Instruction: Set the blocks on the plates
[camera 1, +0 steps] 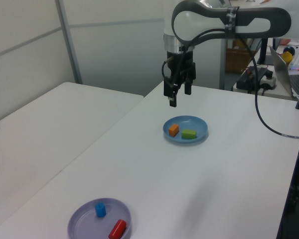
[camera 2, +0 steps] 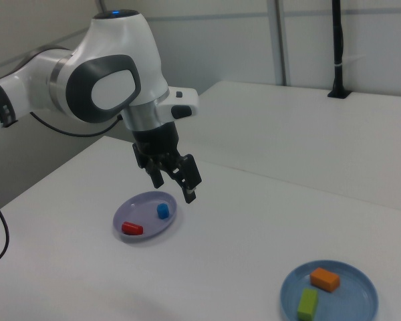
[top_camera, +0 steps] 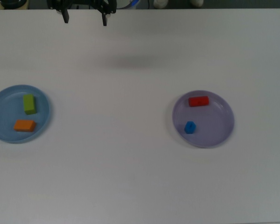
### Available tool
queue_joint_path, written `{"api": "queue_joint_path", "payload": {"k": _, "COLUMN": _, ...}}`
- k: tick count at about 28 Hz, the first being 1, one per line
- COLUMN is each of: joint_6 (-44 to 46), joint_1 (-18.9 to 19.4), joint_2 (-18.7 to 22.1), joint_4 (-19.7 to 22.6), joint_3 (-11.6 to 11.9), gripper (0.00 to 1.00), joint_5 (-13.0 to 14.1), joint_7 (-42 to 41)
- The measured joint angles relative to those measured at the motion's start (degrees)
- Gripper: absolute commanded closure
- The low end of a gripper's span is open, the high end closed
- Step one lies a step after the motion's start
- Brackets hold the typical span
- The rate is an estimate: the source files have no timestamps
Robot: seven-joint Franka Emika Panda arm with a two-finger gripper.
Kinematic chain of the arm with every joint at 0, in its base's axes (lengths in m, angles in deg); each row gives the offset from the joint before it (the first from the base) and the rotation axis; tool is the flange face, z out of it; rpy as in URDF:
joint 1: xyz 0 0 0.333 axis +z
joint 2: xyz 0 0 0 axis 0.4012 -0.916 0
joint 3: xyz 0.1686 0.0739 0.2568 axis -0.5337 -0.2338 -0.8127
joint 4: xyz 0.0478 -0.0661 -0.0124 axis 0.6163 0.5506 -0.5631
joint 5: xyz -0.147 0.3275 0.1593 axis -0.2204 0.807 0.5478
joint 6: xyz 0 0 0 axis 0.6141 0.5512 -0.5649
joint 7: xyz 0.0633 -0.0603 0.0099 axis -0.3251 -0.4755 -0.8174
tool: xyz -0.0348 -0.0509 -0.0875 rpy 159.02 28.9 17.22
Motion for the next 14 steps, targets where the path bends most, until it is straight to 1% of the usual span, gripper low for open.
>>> {"api": "queue_joint_path", "payload": {"k": 14, "joint_6": 0.0, "joint_1": 0.2, "joint_2": 0.0, "joint_4": -0.7, "joint_3": -0.4, "gripper": 0.0, "joint_5": 0.0, "joint_7": 0.0}}
